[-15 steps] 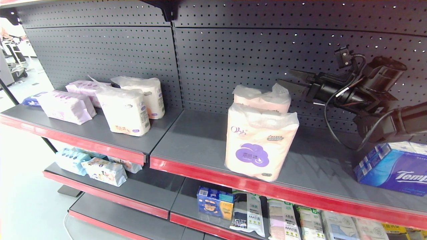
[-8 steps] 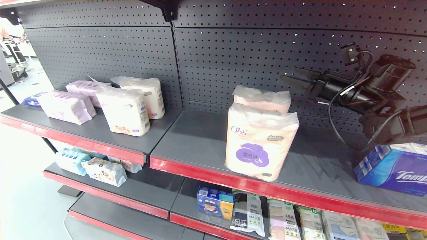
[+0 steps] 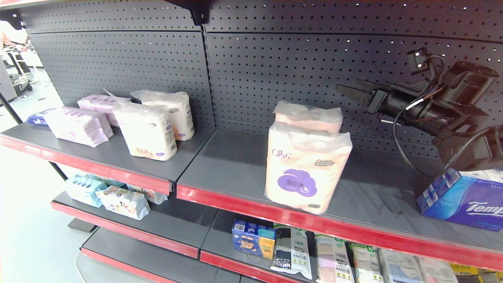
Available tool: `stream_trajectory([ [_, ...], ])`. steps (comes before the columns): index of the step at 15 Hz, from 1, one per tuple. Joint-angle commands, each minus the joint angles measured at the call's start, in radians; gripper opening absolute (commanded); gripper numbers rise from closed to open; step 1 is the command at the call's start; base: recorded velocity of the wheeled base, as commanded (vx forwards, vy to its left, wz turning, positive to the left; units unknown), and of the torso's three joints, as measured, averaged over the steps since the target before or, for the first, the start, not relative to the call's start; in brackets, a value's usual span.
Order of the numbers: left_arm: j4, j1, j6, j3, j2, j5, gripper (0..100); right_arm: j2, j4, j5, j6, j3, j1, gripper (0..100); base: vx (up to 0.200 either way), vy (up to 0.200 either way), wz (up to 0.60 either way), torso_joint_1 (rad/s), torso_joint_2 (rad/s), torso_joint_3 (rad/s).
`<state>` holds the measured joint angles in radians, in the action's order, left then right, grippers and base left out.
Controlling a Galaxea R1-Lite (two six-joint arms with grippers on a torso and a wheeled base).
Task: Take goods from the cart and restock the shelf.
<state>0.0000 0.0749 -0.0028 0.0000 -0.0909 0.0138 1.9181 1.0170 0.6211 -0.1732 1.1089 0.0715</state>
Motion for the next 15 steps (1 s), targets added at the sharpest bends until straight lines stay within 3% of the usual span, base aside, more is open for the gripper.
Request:
stream_trajectory([
  [1, 0.000, 0.000, 0.000, 0.000, 0.000, 0.000, 100, -0.028, -0.028, -0.030, 0.001, -0.008, 0.001, 100, 0.000, 0.000, 0.00, 0.000, 0.00, 0.000],
  [6, 0.000, 0.000, 0.000, 0.000, 0.000, 0.000, 100, -0.056, -0.092, -0.215, 0.004, -0.031, 0.007, 100, 0.000, 0.000, 0.00, 0.000, 0.00, 0.000],
  [15, 0.000, 0.000, 0.000, 0.000, 0.000, 0.000, 100, -0.120, -0.150, -0.333, 0.003, -0.121, 0.008, 100, 0.000, 0.000, 0.00, 0.000, 0.00, 0.000],
])
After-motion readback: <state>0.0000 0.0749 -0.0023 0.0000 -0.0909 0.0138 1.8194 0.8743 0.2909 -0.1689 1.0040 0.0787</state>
